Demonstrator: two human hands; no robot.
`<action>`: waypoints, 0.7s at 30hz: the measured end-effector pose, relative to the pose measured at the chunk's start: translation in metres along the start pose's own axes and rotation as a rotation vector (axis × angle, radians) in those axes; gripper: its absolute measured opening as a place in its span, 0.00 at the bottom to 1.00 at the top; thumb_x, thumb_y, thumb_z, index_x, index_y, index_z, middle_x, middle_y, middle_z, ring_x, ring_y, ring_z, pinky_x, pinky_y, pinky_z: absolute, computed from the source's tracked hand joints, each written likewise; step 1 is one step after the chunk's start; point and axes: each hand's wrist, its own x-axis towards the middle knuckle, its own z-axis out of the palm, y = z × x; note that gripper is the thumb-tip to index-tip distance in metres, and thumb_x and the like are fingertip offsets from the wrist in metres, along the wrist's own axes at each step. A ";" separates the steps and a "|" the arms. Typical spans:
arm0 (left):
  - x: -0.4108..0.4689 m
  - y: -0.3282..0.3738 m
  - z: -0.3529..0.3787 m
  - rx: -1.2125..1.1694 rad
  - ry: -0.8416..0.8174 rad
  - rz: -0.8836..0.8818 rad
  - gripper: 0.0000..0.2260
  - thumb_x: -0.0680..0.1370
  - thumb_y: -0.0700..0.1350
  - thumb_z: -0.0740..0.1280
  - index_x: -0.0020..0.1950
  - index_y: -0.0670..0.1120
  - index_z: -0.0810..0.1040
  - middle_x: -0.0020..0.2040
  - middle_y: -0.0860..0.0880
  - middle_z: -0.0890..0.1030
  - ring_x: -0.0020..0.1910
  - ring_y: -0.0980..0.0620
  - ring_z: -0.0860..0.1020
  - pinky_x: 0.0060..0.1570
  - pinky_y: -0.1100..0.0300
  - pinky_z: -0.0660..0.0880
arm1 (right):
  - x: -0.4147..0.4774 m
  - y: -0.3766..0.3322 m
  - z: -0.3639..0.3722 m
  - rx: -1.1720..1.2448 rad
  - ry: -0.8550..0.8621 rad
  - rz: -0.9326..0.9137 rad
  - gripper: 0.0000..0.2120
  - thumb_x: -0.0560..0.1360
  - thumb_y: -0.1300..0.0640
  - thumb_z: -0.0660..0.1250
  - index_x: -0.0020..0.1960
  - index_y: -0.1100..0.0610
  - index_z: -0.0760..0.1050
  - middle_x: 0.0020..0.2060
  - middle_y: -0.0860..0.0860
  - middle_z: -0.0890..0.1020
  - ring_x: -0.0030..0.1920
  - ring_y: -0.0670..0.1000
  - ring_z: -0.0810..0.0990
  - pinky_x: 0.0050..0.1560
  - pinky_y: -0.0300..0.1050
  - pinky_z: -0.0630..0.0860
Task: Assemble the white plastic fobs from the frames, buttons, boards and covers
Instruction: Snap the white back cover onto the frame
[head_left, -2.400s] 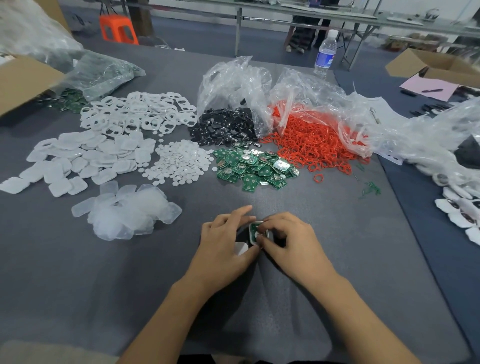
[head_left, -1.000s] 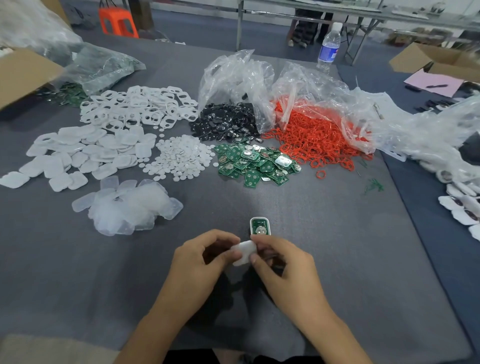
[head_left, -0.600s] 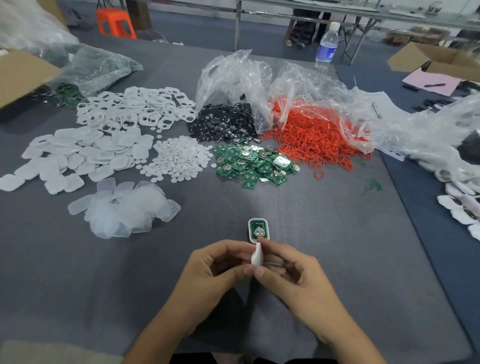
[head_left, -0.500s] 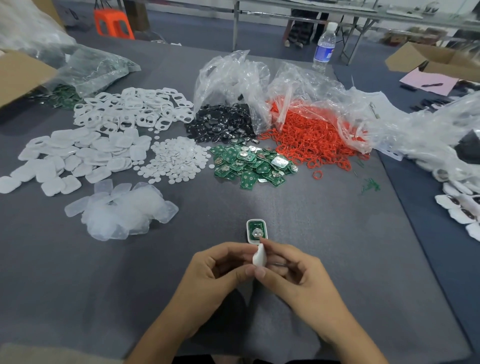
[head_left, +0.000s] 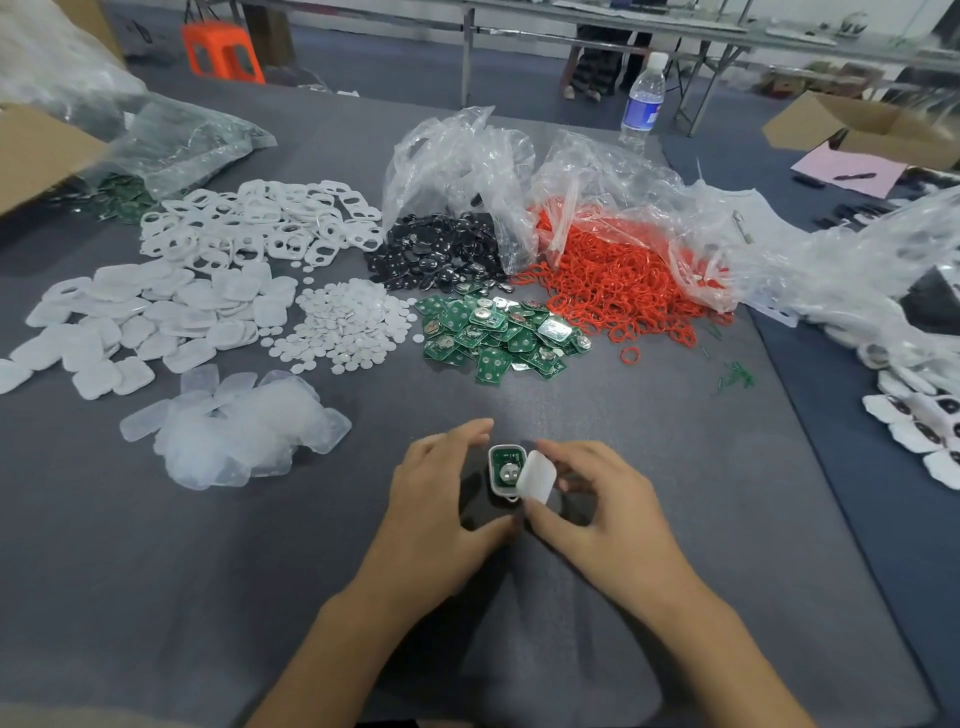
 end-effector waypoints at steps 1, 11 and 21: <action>0.004 -0.003 0.002 0.057 -0.025 0.022 0.39 0.70 0.57 0.78 0.77 0.62 0.63 0.66 0.68 0.71 0.71 0.66 0.62 0.70 0.61 0.61 | 0.004 0.001 0.000 -0.039 -0.018 -0.030 0.25 0.69 0.58 0.78 0.65 0.48 0.79 0.55 0.40 0.80 0.56 0.40 0.79 0.56 0.33 0.75; 0.017 -0.016 0.010 0.095 -0.035 0.073 0.43 0.71 0.61 0.71 0.81 0.65 0.51 0.68 0.68 0.71 0.75 0.66 0.59 0.70 0.66 0.53 | 0.027 -0.001 -0.001 -0.183 -0.156 -0.132 0.26 0.68 0.58 0.76 0.66 0.53 0.78 0.55 0.45 0.79 0.53 0.40 0.77 0.58 0.33 0.73; 0.019 -0.020 0.010 0.060 -0.032 0.034 0.42 0.72 0.60 0.67 0.82 0.59 0.51 0.65 0.67 0.72 0.72 0.70 0.60 0.68 0.75 0.46 | 0.038 -0.006 -0.005 -0.262 -0.270 -0.200 0.23 0.69 0.58 0.75 0.64 0.55 0.79 0.59 0.46 0.80 0.60 0.46 0.77 0.62 0.35 0.71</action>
